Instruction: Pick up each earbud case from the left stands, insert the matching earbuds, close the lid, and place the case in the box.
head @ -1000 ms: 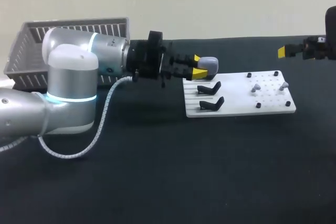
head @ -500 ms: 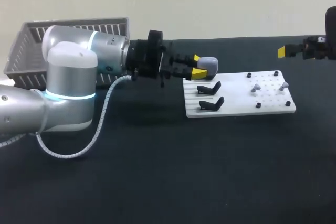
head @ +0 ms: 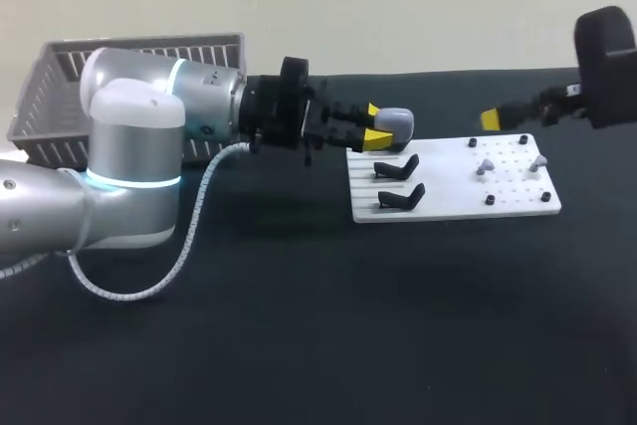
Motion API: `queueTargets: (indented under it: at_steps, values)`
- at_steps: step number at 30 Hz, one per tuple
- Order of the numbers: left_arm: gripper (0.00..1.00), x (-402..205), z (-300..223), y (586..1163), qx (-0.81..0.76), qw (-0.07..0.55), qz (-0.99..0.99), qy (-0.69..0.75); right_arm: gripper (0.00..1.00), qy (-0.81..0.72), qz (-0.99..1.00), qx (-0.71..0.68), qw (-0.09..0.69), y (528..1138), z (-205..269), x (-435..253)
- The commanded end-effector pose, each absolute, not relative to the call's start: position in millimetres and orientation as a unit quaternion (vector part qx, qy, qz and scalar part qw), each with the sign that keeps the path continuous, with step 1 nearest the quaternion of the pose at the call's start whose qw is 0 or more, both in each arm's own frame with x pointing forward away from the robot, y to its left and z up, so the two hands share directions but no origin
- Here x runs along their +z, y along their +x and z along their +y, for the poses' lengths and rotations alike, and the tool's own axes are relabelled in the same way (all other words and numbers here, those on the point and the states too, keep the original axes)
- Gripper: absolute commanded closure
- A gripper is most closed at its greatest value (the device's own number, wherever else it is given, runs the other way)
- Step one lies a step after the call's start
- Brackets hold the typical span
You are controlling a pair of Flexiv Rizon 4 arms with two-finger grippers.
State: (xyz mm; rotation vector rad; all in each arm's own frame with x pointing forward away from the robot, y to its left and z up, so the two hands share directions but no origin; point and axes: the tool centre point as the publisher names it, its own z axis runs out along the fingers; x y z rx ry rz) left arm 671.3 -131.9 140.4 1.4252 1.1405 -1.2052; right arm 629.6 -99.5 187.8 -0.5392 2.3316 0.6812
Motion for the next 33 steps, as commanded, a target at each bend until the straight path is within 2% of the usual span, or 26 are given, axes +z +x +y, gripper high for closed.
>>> queueTargets:
  at_steps: [1, 15, 33]
  values:
    - [1.0, 139, -132, 672, -0.49, 0.461, 0.462, 0.578, 0.0, -0.198, 0.906, 0.233, 0.294, 614, -72, 200]
    - [1.0, 139, -132, 672, -0.49, 0.461, 0.462, 0.578, 0.0, -0.215, 0.93, 0.168, 0.244, 618, -27, 182]
    - [1.0, 139, -132, 672, -0.49, 0.461, 0.462, 0.578, 0.0, -0.211, 0.941, 0.135, 0.227, 639, -12, 163]
